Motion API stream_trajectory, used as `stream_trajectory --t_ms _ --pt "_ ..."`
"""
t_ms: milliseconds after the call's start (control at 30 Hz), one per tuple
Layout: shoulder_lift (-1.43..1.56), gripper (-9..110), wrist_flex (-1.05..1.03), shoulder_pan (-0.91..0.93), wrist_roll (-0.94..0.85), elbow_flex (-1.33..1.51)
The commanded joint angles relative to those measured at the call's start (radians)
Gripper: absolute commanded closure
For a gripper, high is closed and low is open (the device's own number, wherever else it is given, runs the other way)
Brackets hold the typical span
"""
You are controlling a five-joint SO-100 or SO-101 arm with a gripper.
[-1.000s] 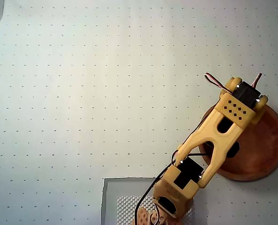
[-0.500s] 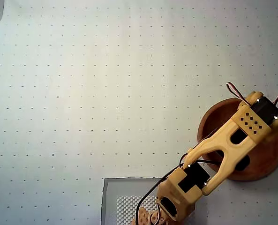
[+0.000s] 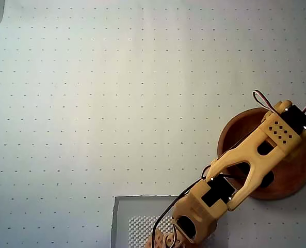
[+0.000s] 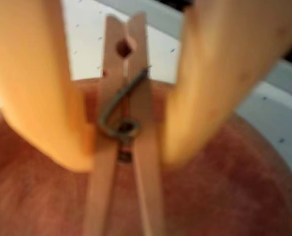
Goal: Grasp a clothespin and put it in the bowl.
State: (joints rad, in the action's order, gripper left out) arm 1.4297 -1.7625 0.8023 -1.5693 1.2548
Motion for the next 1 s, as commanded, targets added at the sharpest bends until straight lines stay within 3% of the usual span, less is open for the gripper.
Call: stream_trajectory --t_ms 0,500,967 --pt "0.026 105 -0.028 -0.025 -0.006 0.017" --pt "0.003 105 -0.025 -0.077 -0.008 0.057" --pt "-0.233 105 -0.025 -0.066 -0.005 -0.098"
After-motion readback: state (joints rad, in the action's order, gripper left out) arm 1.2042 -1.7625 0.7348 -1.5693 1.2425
